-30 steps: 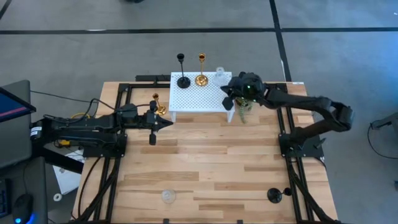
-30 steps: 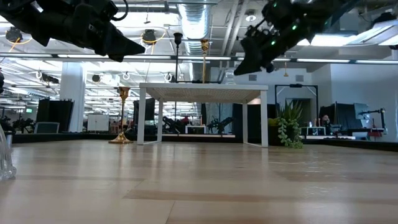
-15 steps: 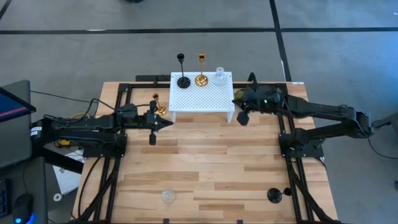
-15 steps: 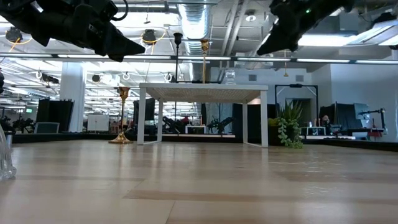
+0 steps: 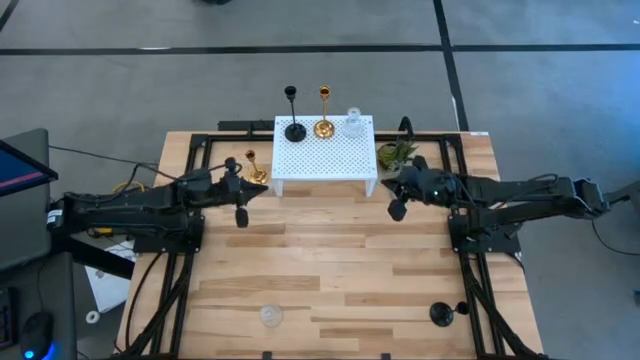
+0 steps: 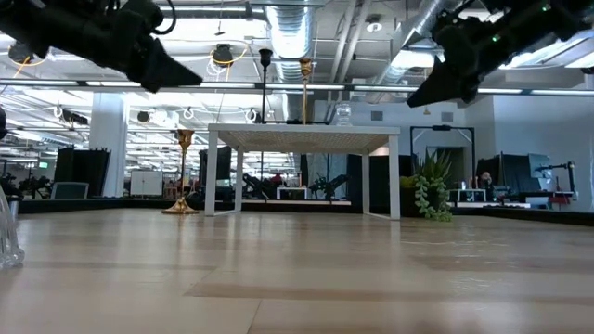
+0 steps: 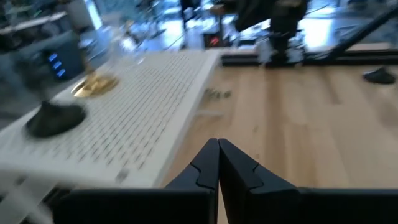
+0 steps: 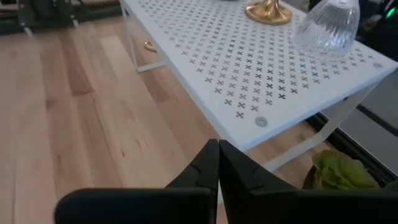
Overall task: Pick & Place candle stick holders
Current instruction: Put the black candle holder on the shelf aligned with the other black candle holder
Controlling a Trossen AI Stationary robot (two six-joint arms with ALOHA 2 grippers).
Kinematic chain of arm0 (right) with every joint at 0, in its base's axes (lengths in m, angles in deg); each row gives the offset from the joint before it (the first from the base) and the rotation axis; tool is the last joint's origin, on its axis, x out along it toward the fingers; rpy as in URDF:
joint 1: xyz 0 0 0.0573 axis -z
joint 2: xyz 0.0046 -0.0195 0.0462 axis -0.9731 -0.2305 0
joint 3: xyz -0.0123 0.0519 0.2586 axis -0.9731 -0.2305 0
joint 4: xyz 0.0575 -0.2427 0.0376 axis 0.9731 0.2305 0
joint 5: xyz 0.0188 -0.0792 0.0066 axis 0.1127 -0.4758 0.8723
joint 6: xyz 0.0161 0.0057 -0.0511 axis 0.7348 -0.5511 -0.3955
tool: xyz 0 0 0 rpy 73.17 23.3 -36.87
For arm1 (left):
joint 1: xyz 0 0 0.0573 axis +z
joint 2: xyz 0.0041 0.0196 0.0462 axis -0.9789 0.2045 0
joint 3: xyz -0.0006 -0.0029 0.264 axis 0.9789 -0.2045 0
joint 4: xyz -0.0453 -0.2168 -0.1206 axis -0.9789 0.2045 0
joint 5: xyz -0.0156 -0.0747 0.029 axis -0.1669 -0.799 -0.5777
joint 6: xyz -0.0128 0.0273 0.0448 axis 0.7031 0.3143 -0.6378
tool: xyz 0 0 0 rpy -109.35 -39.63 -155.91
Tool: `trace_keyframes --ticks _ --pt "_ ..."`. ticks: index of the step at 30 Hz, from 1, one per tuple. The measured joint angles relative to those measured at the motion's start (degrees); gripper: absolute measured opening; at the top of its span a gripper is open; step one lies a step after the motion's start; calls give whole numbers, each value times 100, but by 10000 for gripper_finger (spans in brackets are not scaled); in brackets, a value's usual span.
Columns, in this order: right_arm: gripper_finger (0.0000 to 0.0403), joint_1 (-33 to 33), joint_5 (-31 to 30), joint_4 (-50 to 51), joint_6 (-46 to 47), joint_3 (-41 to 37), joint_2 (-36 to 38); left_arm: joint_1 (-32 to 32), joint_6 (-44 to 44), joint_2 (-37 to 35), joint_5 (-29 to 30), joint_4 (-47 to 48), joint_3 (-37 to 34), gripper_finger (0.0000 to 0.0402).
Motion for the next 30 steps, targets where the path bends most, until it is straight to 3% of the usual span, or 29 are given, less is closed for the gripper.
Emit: trace_keyframes --ticks 6,13,19,25,30 --pt "0 -51 -39 -438 0 -188 105 -454 613 -431 1062 898 -3 4" --pt "0 -218 178 -331 169 -185 108 -1177 857 -349 1146 1178 -24 4" --pt "0 -679 610 114 606 -183 386 -1538 459 -279 1157 1102 -26 4" --pt "0 -932 1768 217 1193 -179 769 -1561 422 -277 1155 936 -26 4" --pt "0 -989 3030 689 2401 -111 957 -1561 413 -277 954 867 -26 4"
